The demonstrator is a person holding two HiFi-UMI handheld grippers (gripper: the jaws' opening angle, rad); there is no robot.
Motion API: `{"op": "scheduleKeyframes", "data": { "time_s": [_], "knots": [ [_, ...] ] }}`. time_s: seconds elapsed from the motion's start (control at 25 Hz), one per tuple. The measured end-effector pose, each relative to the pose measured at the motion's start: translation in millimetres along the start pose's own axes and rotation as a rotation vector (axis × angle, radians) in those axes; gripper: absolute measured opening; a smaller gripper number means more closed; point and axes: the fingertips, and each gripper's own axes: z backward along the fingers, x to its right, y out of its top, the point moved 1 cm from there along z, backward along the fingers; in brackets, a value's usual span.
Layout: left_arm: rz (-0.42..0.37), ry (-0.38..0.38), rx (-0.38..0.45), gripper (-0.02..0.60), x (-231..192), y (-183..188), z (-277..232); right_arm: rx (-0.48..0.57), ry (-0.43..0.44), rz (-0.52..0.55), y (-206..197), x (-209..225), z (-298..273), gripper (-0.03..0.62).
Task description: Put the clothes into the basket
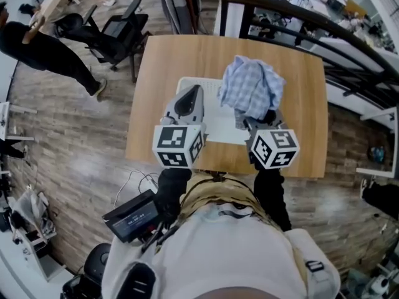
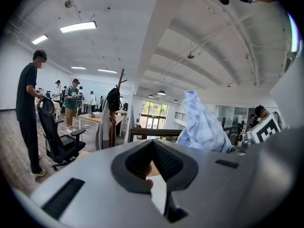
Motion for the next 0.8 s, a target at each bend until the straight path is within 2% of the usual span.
{"op": "scheduleKeyframes", "data": {
  "time_s": [0.44, 0.52, 0.64, 0.8],
  "knots": [
    [0.004, -0.040, -0.034, 0.000, -10, -6, -50, -0.110, 0.002, -0.023, -17, 18, -40, 0.238],
    [0.015, -0.037, -0.083, 0.000, -16, -25, -62, -0.166, -0.011, -0.040, -37, 26, -54, 0.240],
    [0.043, -0.020, -0.203, 0.000, -28, -66, -85, -0.299, -0.035, -0.076, -82, 40, -78, 0.241],
    [0.096, 0.007, -0.331, 0.000, -43, -112, -101, -0.452, -0.025, -0.095, -132, 42, -99, 0.241]
  ]
}}
